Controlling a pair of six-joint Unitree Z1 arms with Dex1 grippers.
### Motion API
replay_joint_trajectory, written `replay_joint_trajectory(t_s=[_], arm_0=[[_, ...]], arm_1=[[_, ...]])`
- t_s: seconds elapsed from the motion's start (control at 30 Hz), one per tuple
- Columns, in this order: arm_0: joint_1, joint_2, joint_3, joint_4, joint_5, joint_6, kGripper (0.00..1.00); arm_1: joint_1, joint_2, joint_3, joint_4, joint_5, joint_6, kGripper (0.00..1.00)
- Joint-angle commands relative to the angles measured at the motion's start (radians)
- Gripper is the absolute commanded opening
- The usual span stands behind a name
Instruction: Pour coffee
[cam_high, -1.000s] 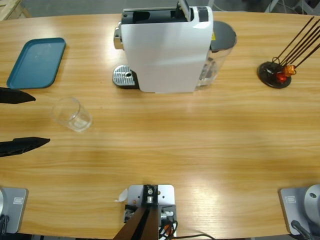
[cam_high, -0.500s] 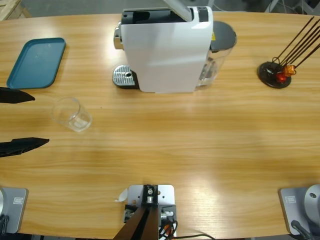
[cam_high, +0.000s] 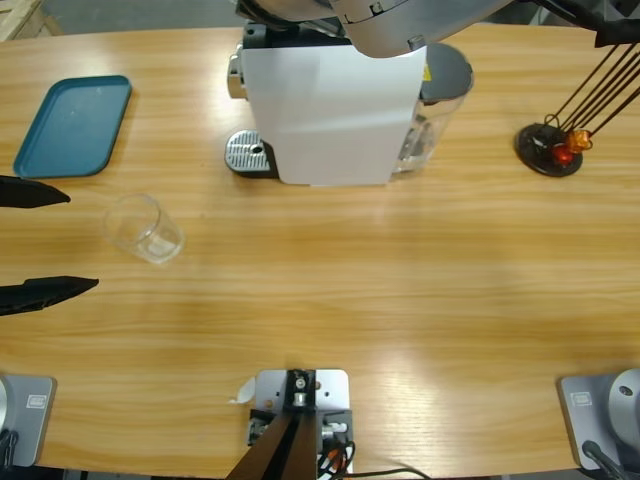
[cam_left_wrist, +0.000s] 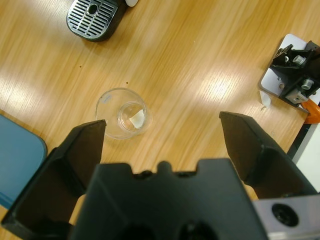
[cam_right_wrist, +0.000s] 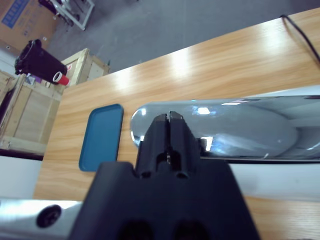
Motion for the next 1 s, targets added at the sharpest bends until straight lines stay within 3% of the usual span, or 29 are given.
replay_joint_trajectory(t_s=[0.03,1.0], arm_0=[[-0.008,-0.015,0.039,-0.003,0.008,0.009,0.991],[-0.008,0.01,0.043,-0.012,0.009,0.009,0.996]], arm_1=[[0.033,0.175,0.07,0.016,0.072,-0.001,0.0],[-0.033,0.252,0.116,0.017,0.137,0.022,0.0]])
